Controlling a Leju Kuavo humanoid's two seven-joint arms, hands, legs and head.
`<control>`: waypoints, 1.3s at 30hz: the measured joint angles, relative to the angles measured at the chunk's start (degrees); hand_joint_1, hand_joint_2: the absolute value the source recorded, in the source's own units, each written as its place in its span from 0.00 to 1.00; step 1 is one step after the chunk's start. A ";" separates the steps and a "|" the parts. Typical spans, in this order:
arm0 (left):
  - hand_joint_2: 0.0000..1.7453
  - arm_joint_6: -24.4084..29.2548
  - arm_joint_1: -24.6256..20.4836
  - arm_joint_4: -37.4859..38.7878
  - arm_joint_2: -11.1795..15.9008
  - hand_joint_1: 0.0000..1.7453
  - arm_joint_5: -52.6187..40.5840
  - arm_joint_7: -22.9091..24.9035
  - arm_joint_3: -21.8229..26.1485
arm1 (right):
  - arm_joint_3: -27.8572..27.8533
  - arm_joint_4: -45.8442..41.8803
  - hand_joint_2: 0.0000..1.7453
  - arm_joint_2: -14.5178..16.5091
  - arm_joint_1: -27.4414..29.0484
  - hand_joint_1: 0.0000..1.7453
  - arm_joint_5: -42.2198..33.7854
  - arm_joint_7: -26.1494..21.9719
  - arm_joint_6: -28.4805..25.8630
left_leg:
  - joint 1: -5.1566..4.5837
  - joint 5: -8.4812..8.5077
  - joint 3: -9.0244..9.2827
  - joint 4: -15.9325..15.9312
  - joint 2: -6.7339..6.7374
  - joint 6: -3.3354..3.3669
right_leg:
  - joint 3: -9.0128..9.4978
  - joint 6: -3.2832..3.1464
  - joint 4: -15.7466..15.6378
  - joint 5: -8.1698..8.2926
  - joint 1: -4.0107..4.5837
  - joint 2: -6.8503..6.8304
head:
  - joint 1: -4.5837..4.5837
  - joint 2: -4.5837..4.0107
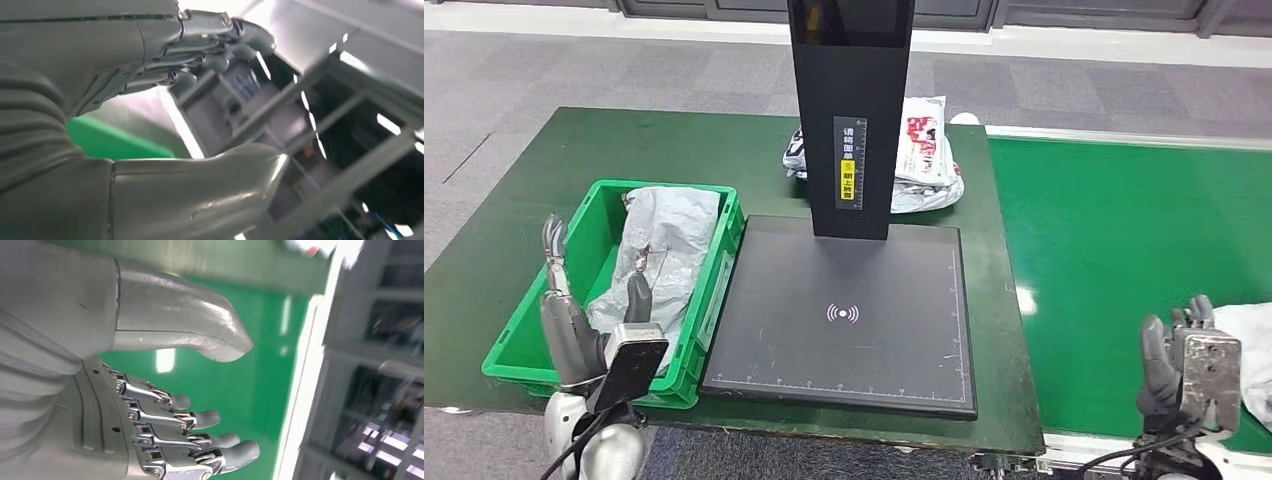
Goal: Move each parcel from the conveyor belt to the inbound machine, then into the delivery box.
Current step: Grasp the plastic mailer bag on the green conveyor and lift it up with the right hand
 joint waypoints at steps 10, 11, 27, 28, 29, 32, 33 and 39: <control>1.00 -11.55 -2.39 7.81 -0.70 0.00 6.11 1.06 -6.91 | -15.28 20.03 1.00 -12.58 -9.69 0.00 14.29 5.64 -7.45 | -0.16 -0.03 -0.04 0.05 -0.06 0.07 | -0.01 0.11 -0.02 0.07 -0.15 0.00 | 0.00 0.00; 1.00 -11.96 -2.64 8.44 -0.69 0.00 6.54 1.19 -7.36 | -16.42 21.97 1.00 -14.00 -10.18 0.00 15.63 5.98 -8.00 | -0.17 -0.04 -0.04 0.05 -0.06 0.08 | -0.01 0.11 -0.02 0.06 -0.15 0.01 | 0.00 0.00; 1.00 -14.81 -5.88 18.62 0.25 0.00 12.25 1.00 -12.41 | -20.34 59.41 1.00 -32.09 -23.13 0.00 35.34 9.15 -9.21 | -0.19 0.03 -0.08 0.04 -0.08 0.18 | -0.01 0.15 0.00 0.08 -0.16 -0.08 | 0.00 0.00; 1.00 -14.66 -5.90 19.03 0.34 0.00 12.48 0.89 -12.57 | -20.32 61.08 1.00 -32.46 -23.73 0.00 35.68 9.75 -8.86 | -0.19 0.03 -0.09 0.04 -0.09 0.18 | -0.01 0.15 0.00 0.08 -0.16 -0.08 | 0.00 0.00; 1.00 -14.47 -5.93 19.45 0.45 0.00 12.73 0.76 -12.76 | -20.29 62.67 1.00 -32.83 -24.21 0.00 36.08 10.40 -8.50 | -0.19 0.03 -0.09 0.04 -0.09 0.18 | -0.01 0.15 0.00 0.08 -0.16 -0.08 | 0.00 0.00; 1.00 -13.93 -5.99 20.60 0.77 0.00 13.36 0.38 -13.31 | -20.04 66.51 1.00 -33.61 -24.97 0.00 36.87 11.62 -7.89 | -0.19 0.03 -0.13 0.03 -0.12 0.18 | -0.02 0.15 0.01 0.08 -0.16 -0.09 | 0.00 0.00; 1.00 -13.83 -6.03 20.90 0.85 0.00 13.47 0.32 -13.42 | -19.89 67.48 1.00 -33.75 -25.13 0.00 36.99 11.75 -7.86 | -0.19 0.02 -0.14 0.03 -0.12 0.18 | -0.04 0.15 0.01 0.08 -0.16 -0.09 | 0.00 0.00; 1.00 -12.51 -6.52 22.41 1.20 0.00 13.61 0.25 -14.07 | -19.09 71.53 1.00 -34.27 -25.73 0.00 38.50 13.25 -6.31 | -0.18 0.02 -0.15 0.03 -0.12 0.18 | -0.04 0.15 0.00 0.07 -0.16 -0.10 | 0.01 0.00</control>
